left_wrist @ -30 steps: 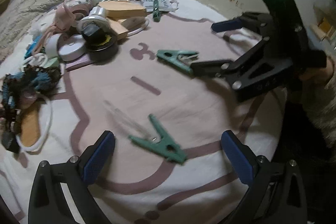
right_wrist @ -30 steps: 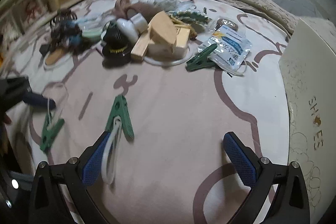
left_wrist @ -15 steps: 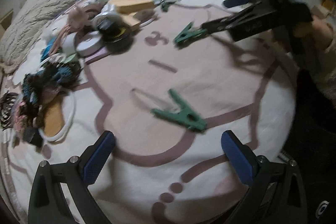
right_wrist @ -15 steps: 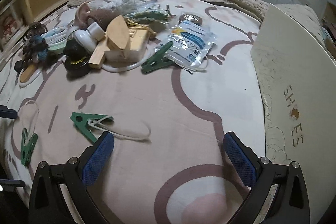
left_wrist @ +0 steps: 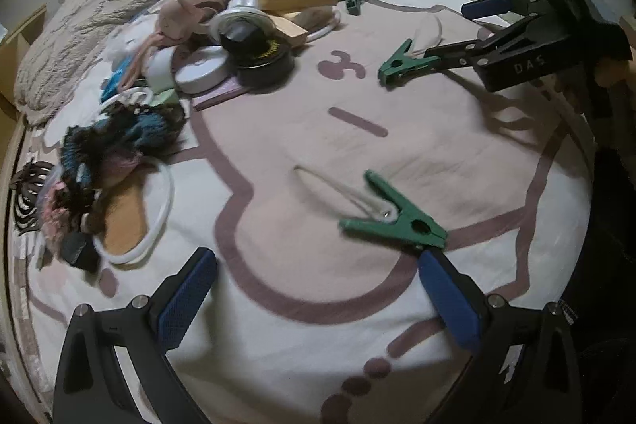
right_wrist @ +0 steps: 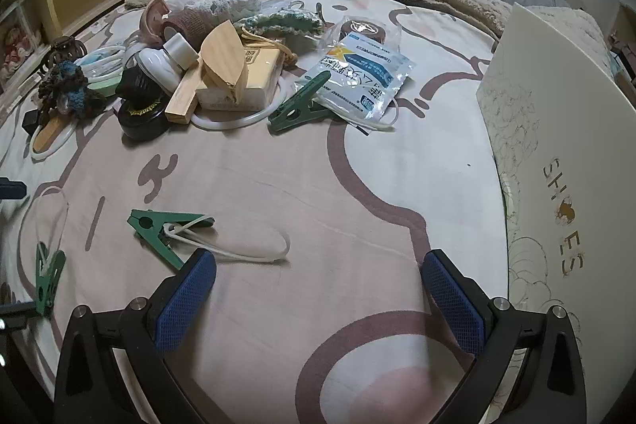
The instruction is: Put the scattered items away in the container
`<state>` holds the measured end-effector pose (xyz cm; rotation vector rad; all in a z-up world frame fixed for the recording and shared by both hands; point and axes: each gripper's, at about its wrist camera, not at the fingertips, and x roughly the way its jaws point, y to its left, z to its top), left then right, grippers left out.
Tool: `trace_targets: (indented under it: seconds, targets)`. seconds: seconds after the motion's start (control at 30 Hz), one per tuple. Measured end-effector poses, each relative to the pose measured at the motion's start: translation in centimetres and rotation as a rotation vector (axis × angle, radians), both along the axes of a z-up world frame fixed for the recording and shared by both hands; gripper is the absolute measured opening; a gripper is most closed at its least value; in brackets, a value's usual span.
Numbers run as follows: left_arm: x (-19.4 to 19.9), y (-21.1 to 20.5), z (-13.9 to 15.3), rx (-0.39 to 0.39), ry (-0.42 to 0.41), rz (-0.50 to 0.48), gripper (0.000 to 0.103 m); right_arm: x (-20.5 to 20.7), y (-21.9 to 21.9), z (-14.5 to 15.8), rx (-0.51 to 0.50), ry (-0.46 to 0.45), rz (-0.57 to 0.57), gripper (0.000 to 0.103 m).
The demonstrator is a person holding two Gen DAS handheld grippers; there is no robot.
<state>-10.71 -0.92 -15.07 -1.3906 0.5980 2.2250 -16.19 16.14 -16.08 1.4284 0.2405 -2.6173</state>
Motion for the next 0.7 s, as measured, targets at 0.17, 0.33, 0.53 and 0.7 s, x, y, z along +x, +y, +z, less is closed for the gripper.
trace_targets:
  seconds: [0.17, 0.33, 0.53, 0.7]
  targets:
    - [-1.2, 0.4, -0.2, 0.065, -0.025, 0.050, 0.102, 0.0, -0.1, -0.3, 0.004, -0.002, -0.004, 0.103]
    - [-1.4, 1.4, -0.6, 0.063, -0.012, 0.072, 0.103, 0.0, -0.1, -0.5, 0.011, 0.011, -0.001, 0.103]
    - [-1.6, 1.0, -1.1, 0.096, -0.024, 0.095, 0.103, 0.1, -0.1, -0.5, 0.009, 0.026, 0.016, 0.103]
    - [-1.4, 1.2, -1.1, 0.091, 0.003, 0.108, 0.103, 0.5, 0.4, 0.6, -0.011, 0.036, 0.032, 0.103]
